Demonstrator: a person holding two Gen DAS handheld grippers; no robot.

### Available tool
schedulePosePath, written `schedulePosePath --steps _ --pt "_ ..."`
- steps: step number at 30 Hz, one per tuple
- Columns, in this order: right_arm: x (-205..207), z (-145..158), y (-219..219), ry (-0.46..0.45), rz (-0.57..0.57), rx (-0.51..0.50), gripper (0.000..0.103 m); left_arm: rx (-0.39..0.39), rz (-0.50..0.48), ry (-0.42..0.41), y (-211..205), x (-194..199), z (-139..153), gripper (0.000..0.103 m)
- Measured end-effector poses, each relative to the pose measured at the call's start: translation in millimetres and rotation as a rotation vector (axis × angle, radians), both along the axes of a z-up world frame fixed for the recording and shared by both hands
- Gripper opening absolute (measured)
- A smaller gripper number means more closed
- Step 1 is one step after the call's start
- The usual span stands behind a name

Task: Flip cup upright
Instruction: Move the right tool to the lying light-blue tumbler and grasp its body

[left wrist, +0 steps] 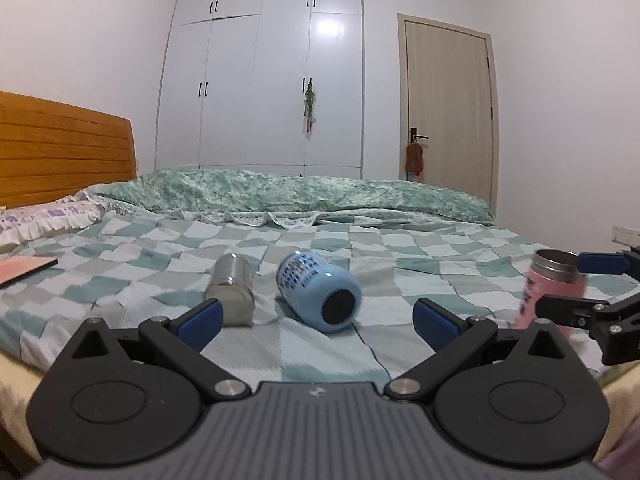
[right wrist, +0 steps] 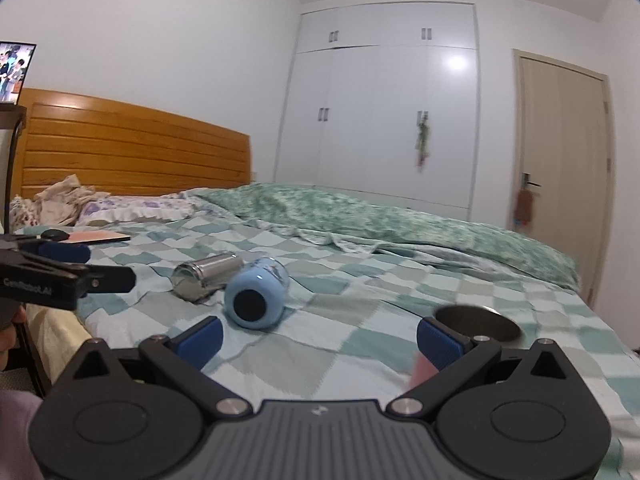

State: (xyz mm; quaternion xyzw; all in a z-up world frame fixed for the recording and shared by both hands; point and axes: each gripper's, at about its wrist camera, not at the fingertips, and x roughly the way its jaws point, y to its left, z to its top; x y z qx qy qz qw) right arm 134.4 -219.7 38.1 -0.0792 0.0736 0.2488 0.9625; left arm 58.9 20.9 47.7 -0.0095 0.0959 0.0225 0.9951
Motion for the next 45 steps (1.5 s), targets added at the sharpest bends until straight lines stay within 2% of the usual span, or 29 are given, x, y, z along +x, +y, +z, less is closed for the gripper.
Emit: schedulePosePath --steps 8,17,25,29,34,40,45 --pt "64 15 42 0.019 0.085 -0.034 0.103 0.025 0.013 0.021 28 48 12 0.103" --pt "151 18 96 0.08 0.203 -0.022 0.103 0.081 0.003 0.141 69 115 13 0.103" --pt "222 16 124 0.144 0.273 -0.018 0.103 0.125 0.001 0.201 103 162 14 0.103" --pt "255 16 146 0.228 0.299 -0.044 0.103 0.132 -0.025 0.254 117 180 8 0.103" --pt "275 14 170 0.369 0.288 -0.086 0.103 0.151 -0.062 0.294 127 197 -3 0.103" --pt "286 -2 191 0.541 0.212 -0.138 0.103 0.144 -0.095 0.326 131 208 -13 0.103" --pt "298 -15 201 0.661 0.149 -0.123 0.101 0.143 -0.109 0.331 131 210 -17 0.103"
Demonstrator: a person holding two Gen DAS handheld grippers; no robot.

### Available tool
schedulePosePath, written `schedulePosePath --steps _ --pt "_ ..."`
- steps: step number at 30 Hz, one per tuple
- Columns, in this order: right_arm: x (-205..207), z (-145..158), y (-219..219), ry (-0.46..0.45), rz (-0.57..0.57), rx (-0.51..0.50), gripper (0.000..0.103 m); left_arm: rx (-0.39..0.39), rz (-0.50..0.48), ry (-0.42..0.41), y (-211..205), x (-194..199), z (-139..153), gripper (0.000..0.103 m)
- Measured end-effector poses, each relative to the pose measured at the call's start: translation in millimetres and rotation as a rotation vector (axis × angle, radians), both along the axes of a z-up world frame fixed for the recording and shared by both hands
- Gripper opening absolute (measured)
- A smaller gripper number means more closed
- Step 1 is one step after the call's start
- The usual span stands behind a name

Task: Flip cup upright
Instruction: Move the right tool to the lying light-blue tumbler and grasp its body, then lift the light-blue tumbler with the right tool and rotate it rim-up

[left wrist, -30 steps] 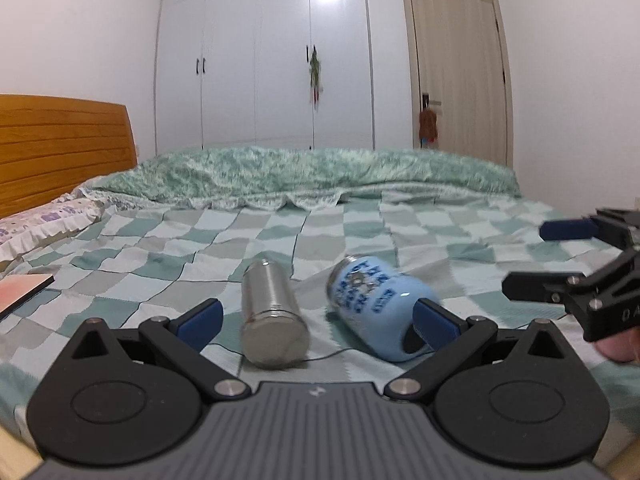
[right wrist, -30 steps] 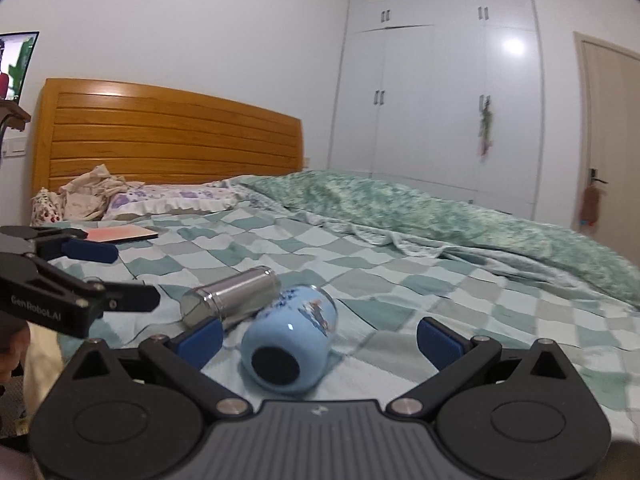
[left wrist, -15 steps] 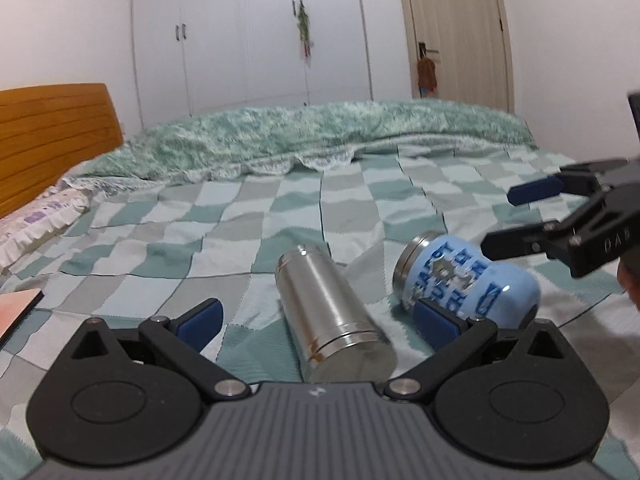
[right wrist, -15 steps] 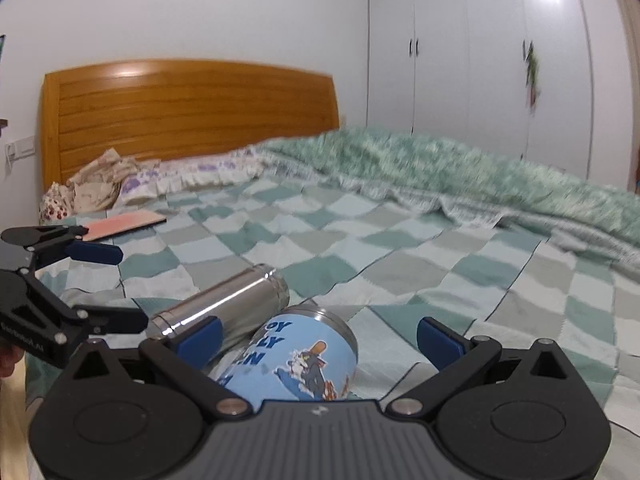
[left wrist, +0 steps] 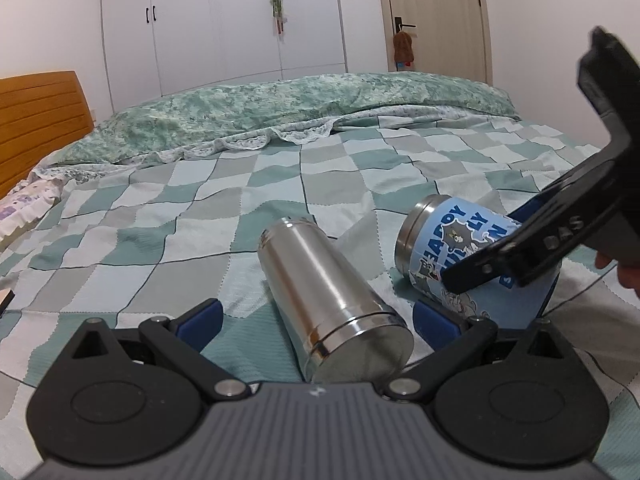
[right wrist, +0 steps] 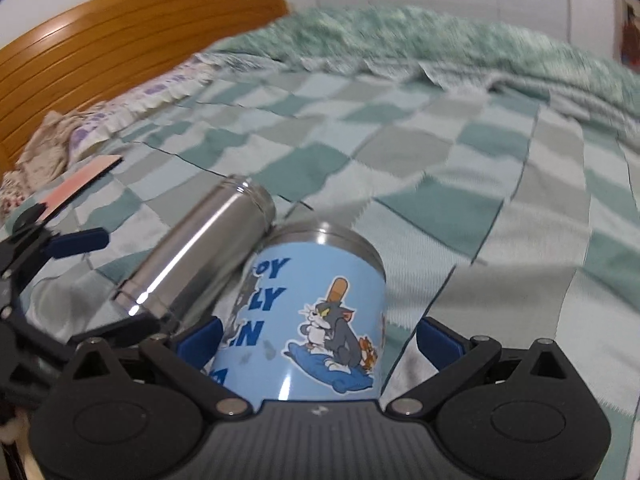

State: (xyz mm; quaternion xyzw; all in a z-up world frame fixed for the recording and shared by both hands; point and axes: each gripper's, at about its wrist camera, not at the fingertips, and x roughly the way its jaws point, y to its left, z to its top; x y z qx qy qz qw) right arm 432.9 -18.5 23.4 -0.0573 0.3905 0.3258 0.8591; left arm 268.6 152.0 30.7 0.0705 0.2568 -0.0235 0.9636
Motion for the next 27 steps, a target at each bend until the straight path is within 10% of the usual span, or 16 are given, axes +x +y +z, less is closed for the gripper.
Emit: schedulePosePath --steps 5,27 --pt "3 -9 9 0.108 -0.021 0.005 0.085 -0.013 0.007 0.013 3 -5 -1 0.103" --pt "-144 27 -66 0.171 -0.293 0.19 0.085 -0.066 -0.1 -0.061 -25 -116 51 0.103"
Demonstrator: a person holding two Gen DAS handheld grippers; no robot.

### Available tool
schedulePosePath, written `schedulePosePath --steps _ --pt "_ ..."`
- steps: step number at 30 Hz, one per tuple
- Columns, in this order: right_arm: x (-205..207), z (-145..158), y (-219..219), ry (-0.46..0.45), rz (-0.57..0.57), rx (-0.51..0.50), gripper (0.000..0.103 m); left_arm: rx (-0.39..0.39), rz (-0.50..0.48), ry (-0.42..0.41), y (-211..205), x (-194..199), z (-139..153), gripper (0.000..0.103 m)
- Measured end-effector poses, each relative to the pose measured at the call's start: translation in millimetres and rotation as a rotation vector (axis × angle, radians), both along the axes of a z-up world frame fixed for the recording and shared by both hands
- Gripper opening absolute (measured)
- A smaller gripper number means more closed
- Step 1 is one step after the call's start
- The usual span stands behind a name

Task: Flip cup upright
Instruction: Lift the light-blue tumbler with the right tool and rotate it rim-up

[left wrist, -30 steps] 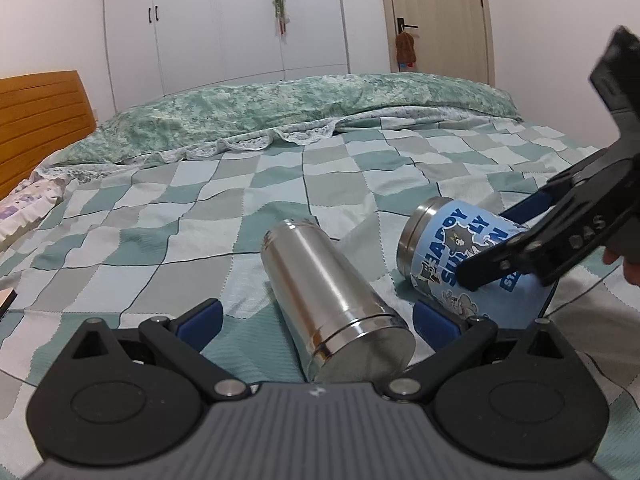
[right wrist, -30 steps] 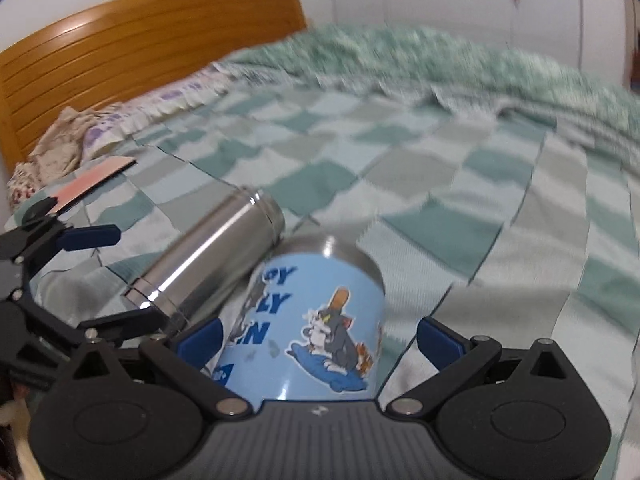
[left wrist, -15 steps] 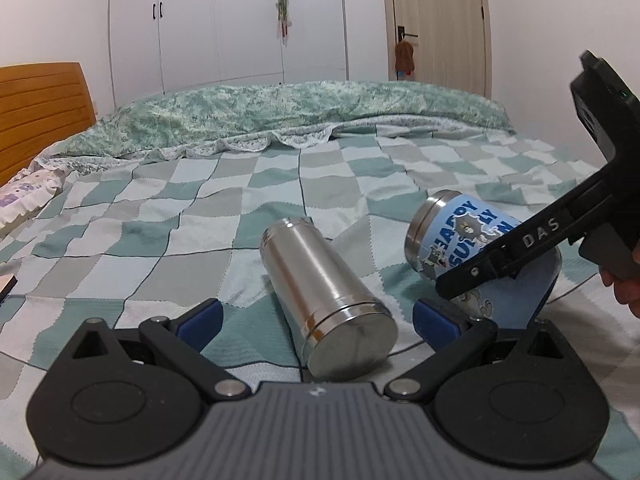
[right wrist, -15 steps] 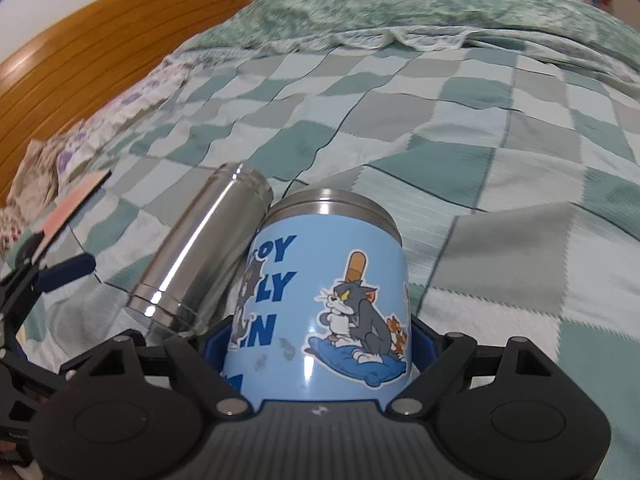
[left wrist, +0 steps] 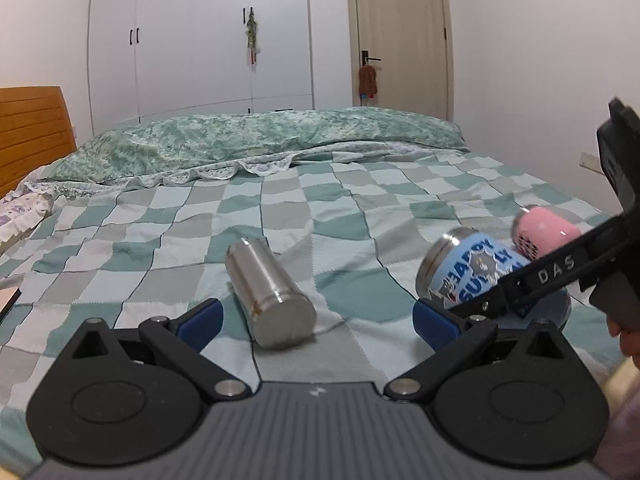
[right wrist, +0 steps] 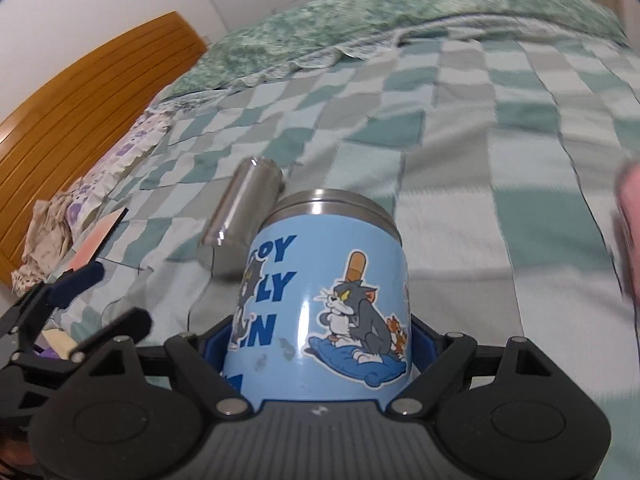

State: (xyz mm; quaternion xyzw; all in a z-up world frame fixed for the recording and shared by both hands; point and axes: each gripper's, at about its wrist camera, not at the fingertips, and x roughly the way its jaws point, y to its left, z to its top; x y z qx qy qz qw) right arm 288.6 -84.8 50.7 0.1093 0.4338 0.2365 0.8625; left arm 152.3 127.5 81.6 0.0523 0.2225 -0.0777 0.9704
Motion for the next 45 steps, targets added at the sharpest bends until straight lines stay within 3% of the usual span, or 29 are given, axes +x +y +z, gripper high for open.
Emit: schedulePosePath --steps 10,19,21,22,26,29,34,40,45 --pt "-40 -46 -10 0.012 -0.128 -0.042 0.085 -0.003 -0.021 0.041 -14 -42 -6 0.103" --pt "-39 -42 -13 0.007 -0.081 -0.034 0.088 -0.01 -0.017 0.068 -27 -48 -5 0.103" --pt "-43 -30 -24 -0.043 -0.058 -0.005 0.101 -0.01 -0.019 0.078 -32 -47 -4 0.103" --pt "-46 -23 -31 -0.079 -0.048 0.004 0.103 -0.008 -0.023 0.083 -35 -47 -4 0.103" --pt "-56 4 -68 -0.225 -0.021 -0.015 0.103 0.004 -0.041 0.098 -52 -44 2 0.103" --pt "-57 12 -96 -0.281 0.014 -0.068 0.103 -0.015 -0.048 0.122 -68 -36 5 0.103" --pt "-55 5 -129 -0.335 0.078 -0.173 0.103 -0.05 -0.041 0.206 -100 -16 0 0.103" --pt "-55 -16 -150 -0.404 0.145 -0.279 0.103 -0.099 0.022 0.383 -130 24 -9 0.103" --pt "-52 -26 -165 -0.436 0.152 -0.27 0.103 -0.089 0.092 0.522 -147 59 -18 0.103"
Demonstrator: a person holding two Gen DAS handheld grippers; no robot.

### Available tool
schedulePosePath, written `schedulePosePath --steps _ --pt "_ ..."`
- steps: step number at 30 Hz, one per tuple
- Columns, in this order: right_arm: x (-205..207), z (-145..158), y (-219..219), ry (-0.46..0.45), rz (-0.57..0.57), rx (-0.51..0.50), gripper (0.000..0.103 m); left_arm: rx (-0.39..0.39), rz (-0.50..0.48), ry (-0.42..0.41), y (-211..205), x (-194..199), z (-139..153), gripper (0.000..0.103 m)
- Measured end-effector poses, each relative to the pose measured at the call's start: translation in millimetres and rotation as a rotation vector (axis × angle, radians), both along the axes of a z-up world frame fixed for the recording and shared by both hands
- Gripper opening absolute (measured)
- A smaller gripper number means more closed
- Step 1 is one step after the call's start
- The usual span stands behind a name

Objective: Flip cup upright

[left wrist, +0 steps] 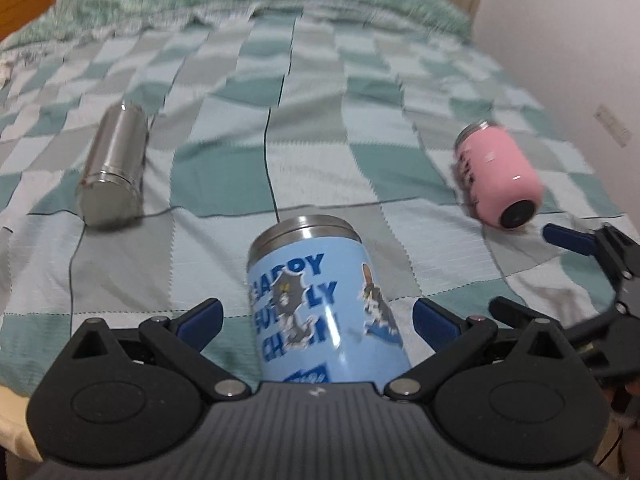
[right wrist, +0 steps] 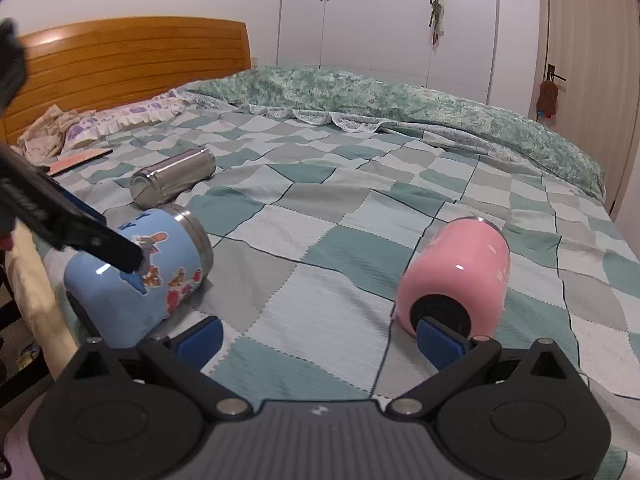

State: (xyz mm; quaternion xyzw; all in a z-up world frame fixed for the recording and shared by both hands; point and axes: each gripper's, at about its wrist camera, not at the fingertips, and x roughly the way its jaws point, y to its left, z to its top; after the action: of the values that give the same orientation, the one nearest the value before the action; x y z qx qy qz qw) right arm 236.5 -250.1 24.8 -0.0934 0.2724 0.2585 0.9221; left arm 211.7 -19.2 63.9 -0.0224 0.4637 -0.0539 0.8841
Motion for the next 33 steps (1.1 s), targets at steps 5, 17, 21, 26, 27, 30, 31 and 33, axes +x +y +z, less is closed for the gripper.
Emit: schedulePosePath --steps 5,17,21,26,27,30,31,33 --pt "7 -7 -14 0.001 0.001 0.038 0.103 0.032 0.038 0.088 -10 24 -6 0.103" --pt "-2 -8 -23 -0.014 0.007 0.084 0.103 0.055 0.049 0.172 -18 29 -26 0.086" --pt "-10 -6 -29 -0.018 -0.011 0.098 0.103 0.037 0.027 0.1 -17 17 -23 0.086" --pt "-20 -6 -37 -0.019 -0.036 0.105 0.103 0.002 0.019 0.035 -10 2 -17 0.086" --pt "-22 -5 -38 -0.02 -0.042 0.107 0.103 -0.003 0.014 0.025 -8 0 -15 0.086" --pt "-26 -3 -42 -0.026 -0.058 0.112 0.103 -0.019 0.0 -0.023 -5 -9 -5 0.085" --pt "-27 -2 -44 -0.029 -0.065 0.117 0.103 -0.026 -0.004 -0.05 -4 -12 0 0.085" --pt "-28 -2 -48 -0.035 -0.079 0.124 0.103 -0.031 -0.02 -0.107 -7 -17 11 0.085"
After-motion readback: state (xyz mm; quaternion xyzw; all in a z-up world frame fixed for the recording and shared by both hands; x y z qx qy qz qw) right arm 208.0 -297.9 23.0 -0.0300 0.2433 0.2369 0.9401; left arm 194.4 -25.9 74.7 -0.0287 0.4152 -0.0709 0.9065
